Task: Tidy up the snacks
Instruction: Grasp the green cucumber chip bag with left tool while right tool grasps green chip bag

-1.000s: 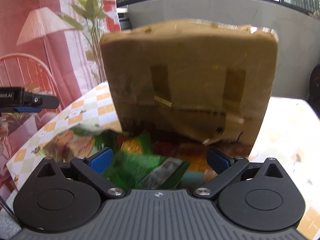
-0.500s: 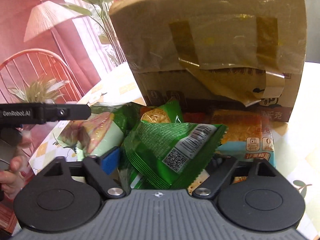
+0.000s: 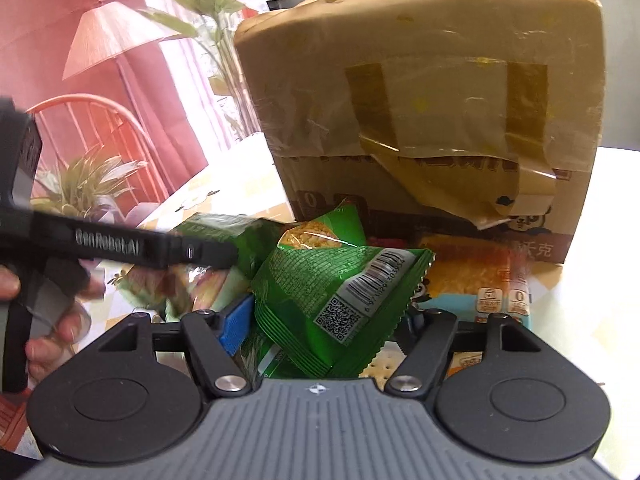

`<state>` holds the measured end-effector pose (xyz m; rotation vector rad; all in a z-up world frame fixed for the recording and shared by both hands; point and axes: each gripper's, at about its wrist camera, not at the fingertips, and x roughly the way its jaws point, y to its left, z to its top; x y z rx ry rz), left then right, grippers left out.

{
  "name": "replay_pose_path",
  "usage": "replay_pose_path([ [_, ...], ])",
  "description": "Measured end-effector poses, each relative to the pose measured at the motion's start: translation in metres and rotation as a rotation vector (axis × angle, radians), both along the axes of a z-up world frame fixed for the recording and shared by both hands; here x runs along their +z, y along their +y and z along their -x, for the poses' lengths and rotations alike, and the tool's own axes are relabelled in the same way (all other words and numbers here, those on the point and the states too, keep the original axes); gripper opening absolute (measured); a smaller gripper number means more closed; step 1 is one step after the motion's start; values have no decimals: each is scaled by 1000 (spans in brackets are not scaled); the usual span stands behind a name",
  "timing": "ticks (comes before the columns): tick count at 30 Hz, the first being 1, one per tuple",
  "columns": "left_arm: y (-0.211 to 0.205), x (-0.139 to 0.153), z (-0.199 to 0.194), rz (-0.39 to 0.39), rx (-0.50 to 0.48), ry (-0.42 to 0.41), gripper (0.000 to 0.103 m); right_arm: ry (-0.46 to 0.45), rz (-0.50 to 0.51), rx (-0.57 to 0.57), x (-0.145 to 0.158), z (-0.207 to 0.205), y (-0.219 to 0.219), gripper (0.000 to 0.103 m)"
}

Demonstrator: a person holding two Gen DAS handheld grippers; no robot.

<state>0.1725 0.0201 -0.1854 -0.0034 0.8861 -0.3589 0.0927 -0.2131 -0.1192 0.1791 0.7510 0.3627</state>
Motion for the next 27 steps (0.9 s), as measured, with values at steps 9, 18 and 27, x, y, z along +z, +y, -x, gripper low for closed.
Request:
replay_pose_path([
  [9, 11, -2, 10, 43, 46, -37, 77, -23, 27, -1, 3, 0, 0, 71],
  [18, 15, 21, 31, 24, 71, -109, 76, -117, 80, 27, 17, 5, 3, 71],
  [27, 10, 45, 44, -1, 91, -202, 76, -152, 83, 15, 24, 12, -2, 71],
])
